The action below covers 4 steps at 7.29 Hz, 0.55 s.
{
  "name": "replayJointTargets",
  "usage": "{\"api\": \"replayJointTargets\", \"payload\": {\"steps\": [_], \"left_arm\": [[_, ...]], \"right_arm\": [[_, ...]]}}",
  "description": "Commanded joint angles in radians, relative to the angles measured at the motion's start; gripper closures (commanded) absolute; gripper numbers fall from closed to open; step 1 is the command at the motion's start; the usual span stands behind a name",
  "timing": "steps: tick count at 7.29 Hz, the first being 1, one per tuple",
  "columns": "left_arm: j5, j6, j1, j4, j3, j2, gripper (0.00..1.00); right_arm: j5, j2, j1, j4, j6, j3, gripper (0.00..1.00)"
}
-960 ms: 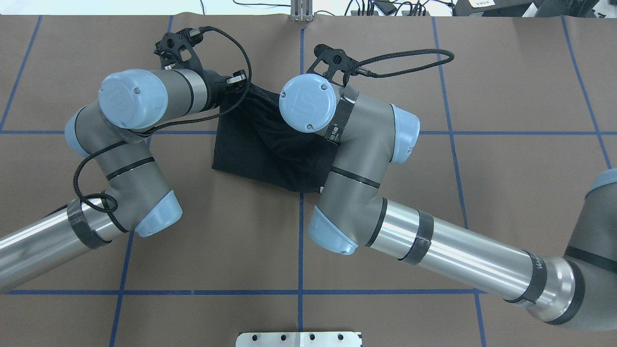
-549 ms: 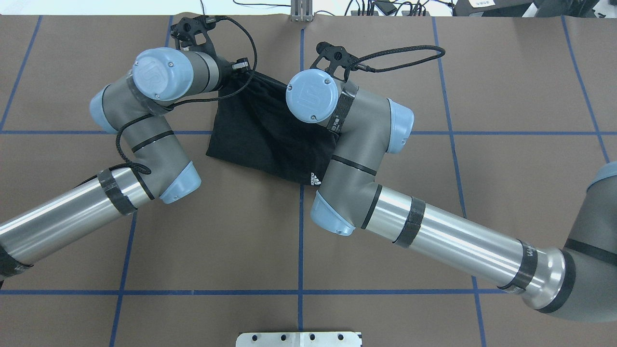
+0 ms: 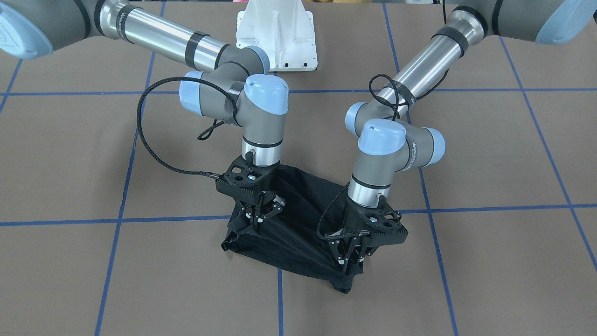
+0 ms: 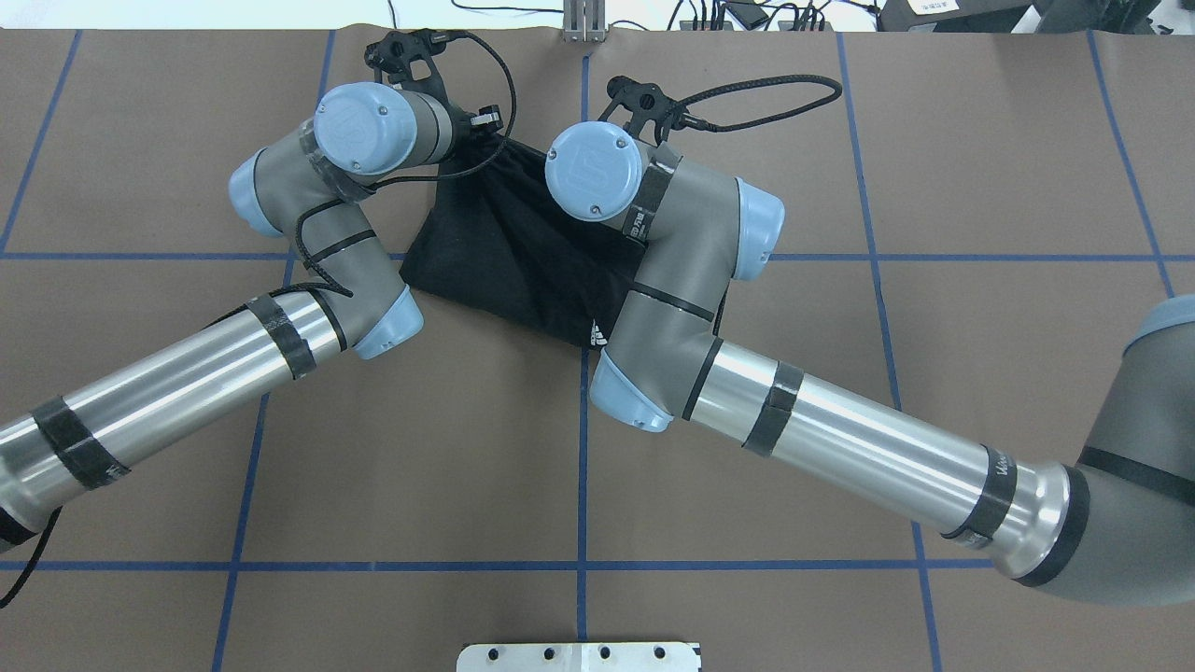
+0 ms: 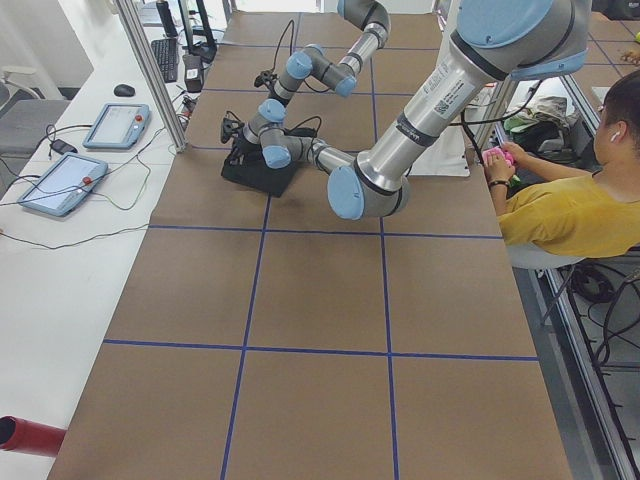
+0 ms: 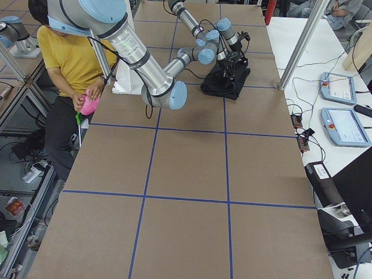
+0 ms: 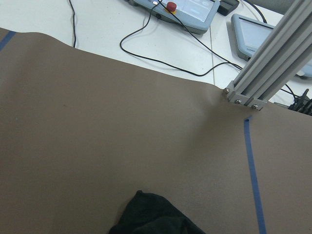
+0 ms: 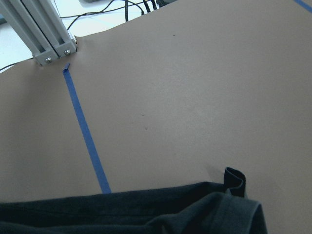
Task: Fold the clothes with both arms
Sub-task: 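Fold the lifted edge with both grippers away from the robot onto the far half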
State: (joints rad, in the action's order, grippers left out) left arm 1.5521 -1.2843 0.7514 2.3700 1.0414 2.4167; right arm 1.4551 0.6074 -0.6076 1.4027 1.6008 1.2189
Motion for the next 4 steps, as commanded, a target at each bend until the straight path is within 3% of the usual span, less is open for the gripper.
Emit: {"api": "replayJointTargets", "payload": {"steps": [1, 2, 3, 4], "left_arm": [[0.195, 0.153, 0.079, -0.003, 0.038, 0.009, 0.00], [0.260, 0.233, 0.098, 0.005, 0.090, -0.048, 0.00], [0.263, 0.316, 0.095, 0.015, 0.194, -0.159, 0.00], [0.266, 0.365, 0.097, 0.038, 0.297, -0.262, 0.00]], "right_arm": [[0.222, -0.054, -0.091, 0.001, -0.143, -0.041, 0.00], [0.253, -0.055, -0.103, 0.002, -0.168, -0.021, 0.00], [0.245, -0.055, -0.072, 0.033, -0.167, 0.010, 0.00], [0.191, -0.052, -0.014, 0.063, -0.167, 0.043, 0.00]]}}
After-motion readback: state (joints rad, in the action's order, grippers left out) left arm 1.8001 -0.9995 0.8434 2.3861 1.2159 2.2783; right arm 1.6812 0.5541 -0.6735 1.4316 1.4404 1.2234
